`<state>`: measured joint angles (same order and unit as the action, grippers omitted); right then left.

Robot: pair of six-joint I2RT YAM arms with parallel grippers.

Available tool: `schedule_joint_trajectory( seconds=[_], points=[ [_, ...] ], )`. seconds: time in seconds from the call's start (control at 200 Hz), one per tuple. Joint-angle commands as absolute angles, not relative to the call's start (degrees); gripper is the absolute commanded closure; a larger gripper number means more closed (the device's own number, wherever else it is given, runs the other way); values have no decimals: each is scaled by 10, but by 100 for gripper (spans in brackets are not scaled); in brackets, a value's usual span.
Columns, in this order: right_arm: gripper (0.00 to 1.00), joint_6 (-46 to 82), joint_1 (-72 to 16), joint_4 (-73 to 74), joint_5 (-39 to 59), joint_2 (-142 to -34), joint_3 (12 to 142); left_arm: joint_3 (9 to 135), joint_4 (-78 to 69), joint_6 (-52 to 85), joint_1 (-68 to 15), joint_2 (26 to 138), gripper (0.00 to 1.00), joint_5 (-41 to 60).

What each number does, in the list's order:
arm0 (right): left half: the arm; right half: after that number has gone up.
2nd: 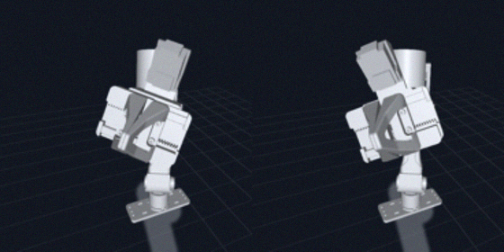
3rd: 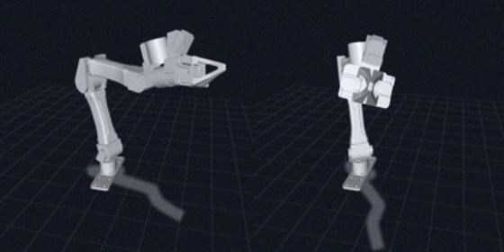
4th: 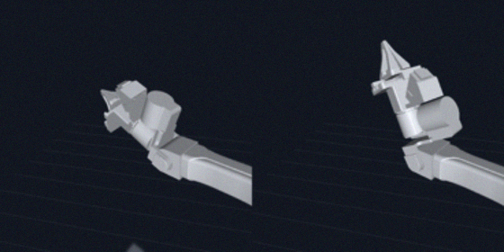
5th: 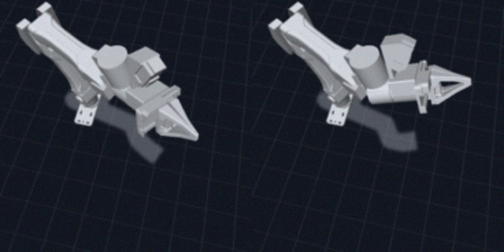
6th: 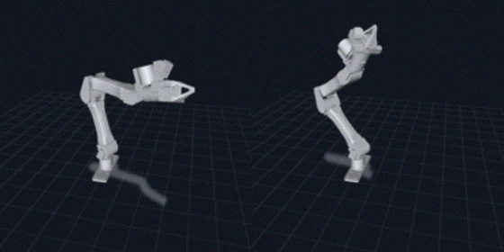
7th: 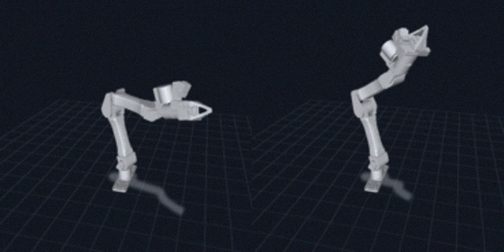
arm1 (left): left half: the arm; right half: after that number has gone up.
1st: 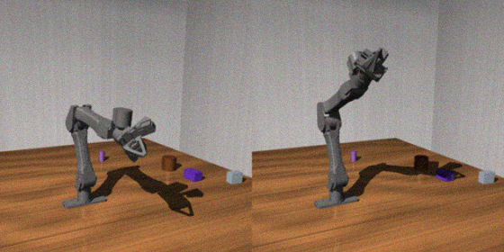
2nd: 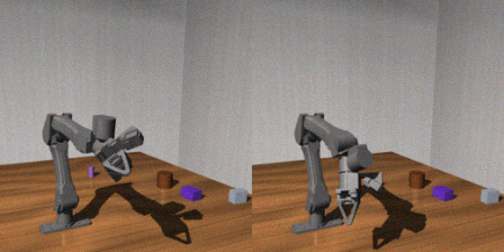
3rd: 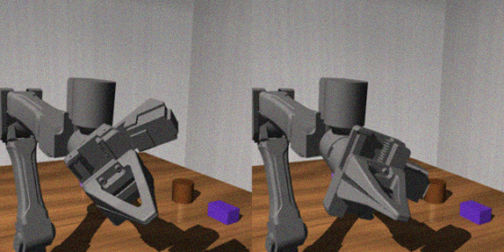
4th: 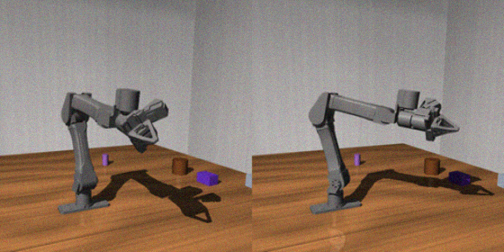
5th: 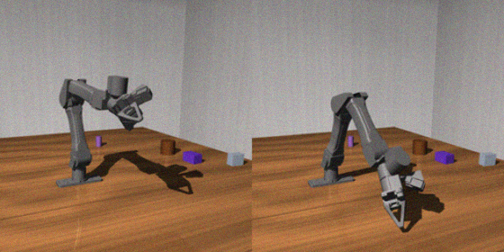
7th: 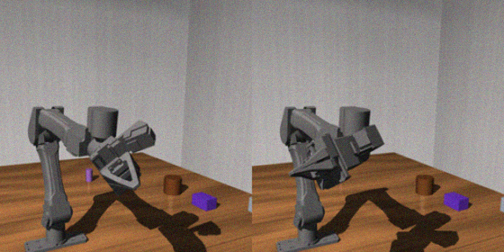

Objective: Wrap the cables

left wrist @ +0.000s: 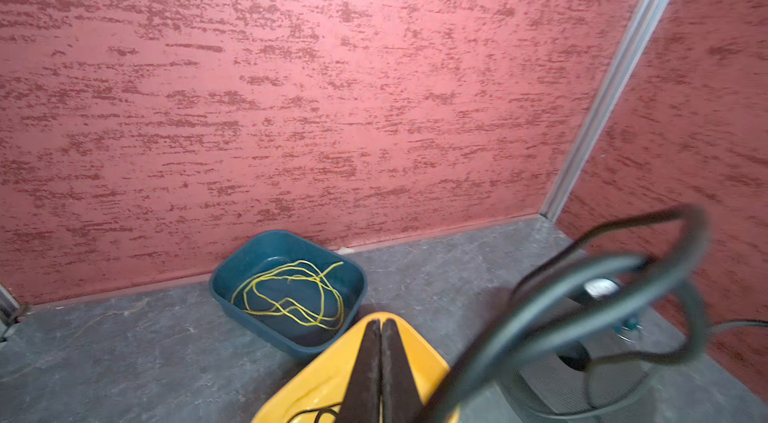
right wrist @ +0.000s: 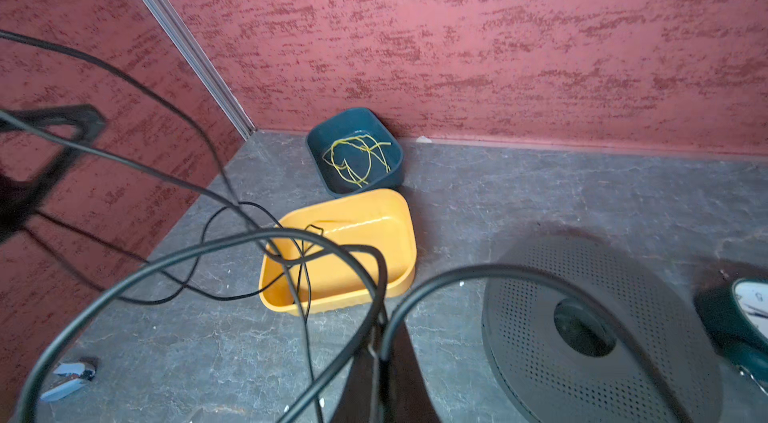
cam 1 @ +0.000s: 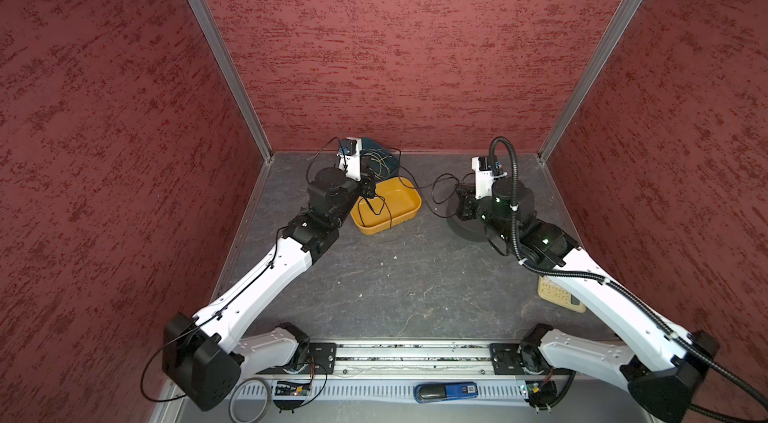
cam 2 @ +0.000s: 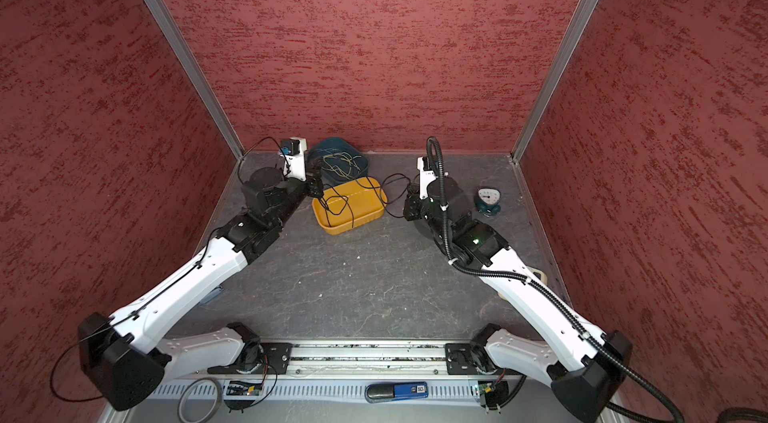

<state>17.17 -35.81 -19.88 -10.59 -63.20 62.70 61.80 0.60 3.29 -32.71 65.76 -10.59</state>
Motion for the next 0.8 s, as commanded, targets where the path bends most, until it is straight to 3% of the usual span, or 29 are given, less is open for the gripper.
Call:
schedule_joint_trajectory(
  seconds=[0.0,0.316,0.436,0.606,0.797],
  points=[
    [100,189,-352,-208,-91,-636,611,662,121,61,-364,626,100,-74],
    [100,214,-337,-159,-97,-691,536,672,168,143,-442,571,100,52],
    [100,227,-335,-131,-90,-706,502,638,170,148,-441,549,99,30],
    [100,232,-334,-128,-105,-742,476,557,180,177,-397,512,99,-19],
    [98,234,-333,-117,-99,-783,456,512,133,227,-315,490,99,121]
  ],
)
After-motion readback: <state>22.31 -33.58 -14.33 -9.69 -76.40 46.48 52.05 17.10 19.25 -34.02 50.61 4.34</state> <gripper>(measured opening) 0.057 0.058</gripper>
